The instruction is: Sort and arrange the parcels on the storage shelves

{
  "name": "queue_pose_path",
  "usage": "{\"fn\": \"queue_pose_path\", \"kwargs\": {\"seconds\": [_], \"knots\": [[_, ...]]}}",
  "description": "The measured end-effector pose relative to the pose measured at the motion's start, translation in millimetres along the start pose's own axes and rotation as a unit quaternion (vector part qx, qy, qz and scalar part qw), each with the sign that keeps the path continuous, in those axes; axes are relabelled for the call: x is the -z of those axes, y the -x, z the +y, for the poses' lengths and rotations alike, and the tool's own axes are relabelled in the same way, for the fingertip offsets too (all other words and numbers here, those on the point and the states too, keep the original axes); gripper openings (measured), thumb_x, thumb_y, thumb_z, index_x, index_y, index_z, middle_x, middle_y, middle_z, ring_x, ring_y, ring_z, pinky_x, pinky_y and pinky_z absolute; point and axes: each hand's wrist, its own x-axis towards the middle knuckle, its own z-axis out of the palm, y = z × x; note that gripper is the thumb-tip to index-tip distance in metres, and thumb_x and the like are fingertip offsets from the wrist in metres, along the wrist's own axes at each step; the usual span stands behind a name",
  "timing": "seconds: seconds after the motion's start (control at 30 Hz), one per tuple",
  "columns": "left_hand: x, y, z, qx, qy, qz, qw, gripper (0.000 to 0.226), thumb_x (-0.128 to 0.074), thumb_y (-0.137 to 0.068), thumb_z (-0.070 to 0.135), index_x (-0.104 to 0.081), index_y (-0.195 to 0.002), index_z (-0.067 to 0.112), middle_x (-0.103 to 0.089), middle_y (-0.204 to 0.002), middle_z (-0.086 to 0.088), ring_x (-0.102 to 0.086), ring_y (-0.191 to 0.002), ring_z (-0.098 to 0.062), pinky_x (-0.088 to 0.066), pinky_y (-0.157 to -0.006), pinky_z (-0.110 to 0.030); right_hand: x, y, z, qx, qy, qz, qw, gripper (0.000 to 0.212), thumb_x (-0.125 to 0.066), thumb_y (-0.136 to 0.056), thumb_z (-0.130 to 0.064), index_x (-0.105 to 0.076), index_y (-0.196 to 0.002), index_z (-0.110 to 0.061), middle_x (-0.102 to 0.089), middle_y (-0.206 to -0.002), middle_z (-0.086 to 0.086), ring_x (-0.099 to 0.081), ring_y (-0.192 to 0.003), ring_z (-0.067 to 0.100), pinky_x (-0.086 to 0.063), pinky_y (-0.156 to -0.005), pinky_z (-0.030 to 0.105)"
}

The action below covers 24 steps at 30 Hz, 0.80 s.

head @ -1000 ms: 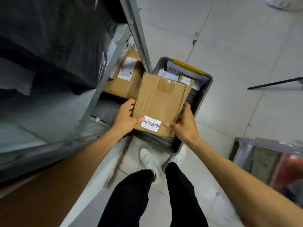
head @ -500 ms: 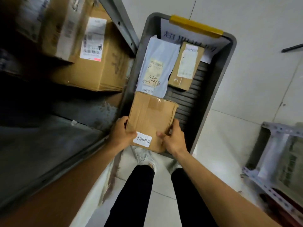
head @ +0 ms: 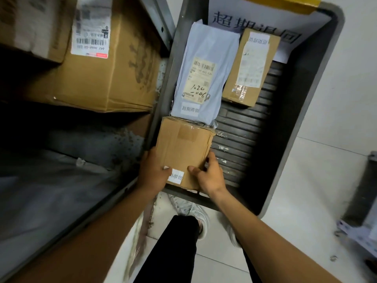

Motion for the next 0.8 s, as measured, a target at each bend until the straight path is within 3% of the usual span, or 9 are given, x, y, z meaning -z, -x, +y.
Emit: {"fn": "queue_pose_path", "kwargs": {"seconds": [0.1,0.23,0.33,0.57,0.8], "knots": [[-4,3,12,-0.002,-0.041,-0.011,0.999,0.063,-0.070,-0.083,0.010,-0.038,-0.137,0.004,-0.040,-0.137,-0.018,-0.043,-0.125,-0.035,-0.036,-0.100,-0.037,-1,-1,0,0.000,0.010,-0.029,1.000,0.084,-0.071,-0.084,-0.021,-0.023,-0.152,-0.024,-0.051,-0.137,0.001,-0.050,-0.125,0.021,-0.044,-0.106,0.040],[7,8,36,-0.023,-0.058,-0.033,0.997,0.061,-0.069,-0.083,0.010,-0.042,-0.137,0.005,-0.044,-0.135,-0.019,-0.045,-0.124,-0.035,-0.038,-0.101,-0.037,14,4,-10,-0.008,0.036,-0.048,0.998,0.072,-0.067,-0.088,-0.016,-0.031,-0.149,-0.020,-0.052,-0.133,-0.004,-0.049,-0.127,0.021,-0.038,-0.103,0.024],[25,18,56,-0.038,-0.073,-0.042,0.996,0.058,-0.067,-0.083,0.008,-0.044,-0.135,0.004,-0.047,-0.133,-0.018,-0.047,-0.123,-0.033,-0.040,-0.098,-0.035,30,20,-19,-0.004,0.080,-0.046,0.996,0.074,-0.066,-0.086,-0.024,-0.029,-0.150,-0.023,-0.048,-0.144,0.004,-0.041,-0.135,0.029,-0.035,-0.112,0.040],[78,78,105,-0.097,-0.101,-0.060,0.988,0.052,-0.066,-0.085,0.009,-0.047,-0.133,0.007,-0.050,-0.133,-0.013,-0.050,-0.120,-0.026,-0.040,-0.090,-0.027,90,101,-65,0.061,0.242,-0.053,0.967,0.059,-0.059,-0.094,-0.025,-0.035,-0.148,-0.018,-0.046,-0.147,0.005,-0.036,-0.138,0.026,-0.028,-0.111,0.032],[135,172,162,-0.147,-0.094,-0.109,0.979,0.040,-0.070,-0.082,0.010,-0.060,-0.121,0.010,-0.060,-0.115,-0.007,-0.055,-0.099,-0.017,-0.040,-0.081,-0.021,147,185,-128,0.105,0.388,-0.034,0.915,0.055,-0.063,-0.090,-0.027,-0.045,-0.141,-0.015,-0.051,-0.139,0.013,-0.048,-0.127,0.030,-0.041,-0.106,0.040]]}}
